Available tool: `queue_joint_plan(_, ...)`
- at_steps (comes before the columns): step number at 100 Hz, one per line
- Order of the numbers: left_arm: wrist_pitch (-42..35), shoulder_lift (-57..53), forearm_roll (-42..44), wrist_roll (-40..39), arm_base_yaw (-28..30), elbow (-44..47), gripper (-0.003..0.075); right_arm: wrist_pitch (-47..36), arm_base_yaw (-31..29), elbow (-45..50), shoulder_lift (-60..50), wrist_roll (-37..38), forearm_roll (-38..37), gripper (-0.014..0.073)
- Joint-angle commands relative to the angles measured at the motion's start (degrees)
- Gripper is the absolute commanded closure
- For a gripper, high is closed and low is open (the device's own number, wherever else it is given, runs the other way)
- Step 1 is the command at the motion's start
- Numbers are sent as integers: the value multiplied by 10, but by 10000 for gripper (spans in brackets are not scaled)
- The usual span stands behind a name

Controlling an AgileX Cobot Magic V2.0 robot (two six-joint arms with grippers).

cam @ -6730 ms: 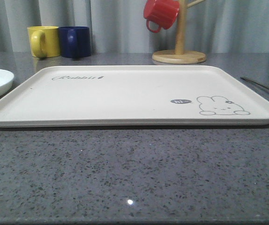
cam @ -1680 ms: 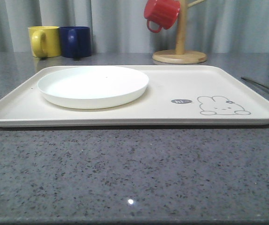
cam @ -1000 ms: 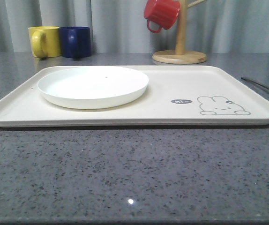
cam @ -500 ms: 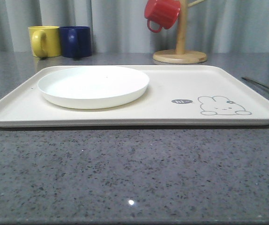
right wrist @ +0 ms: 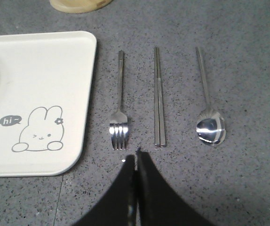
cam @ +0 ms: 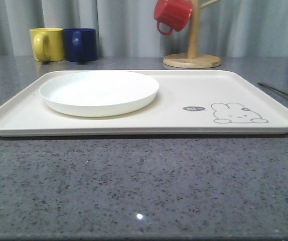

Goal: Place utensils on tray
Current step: 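Move the right gripper above the fork beside the tray, then grasp the fork with the right gripper and lift it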

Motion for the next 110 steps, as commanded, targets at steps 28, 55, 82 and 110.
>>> queue_joint_plan(28,-38,3,-6,0,1,-13,739,-2,-4,-29,104,-5,0,478)
queue_joint_plan(55,-38,3,-6,0,1,-13,739,-6,-4,-30,104,-5,0,153)
queue_joint_plan(82,-38,3,-6,0,1,-13,739,-32,12,-88,215,-18,0,181)
queue_joint_plan(110,-38,3,-7,0,1,-13,739,-46,37,-168,384,-30,-3,181)
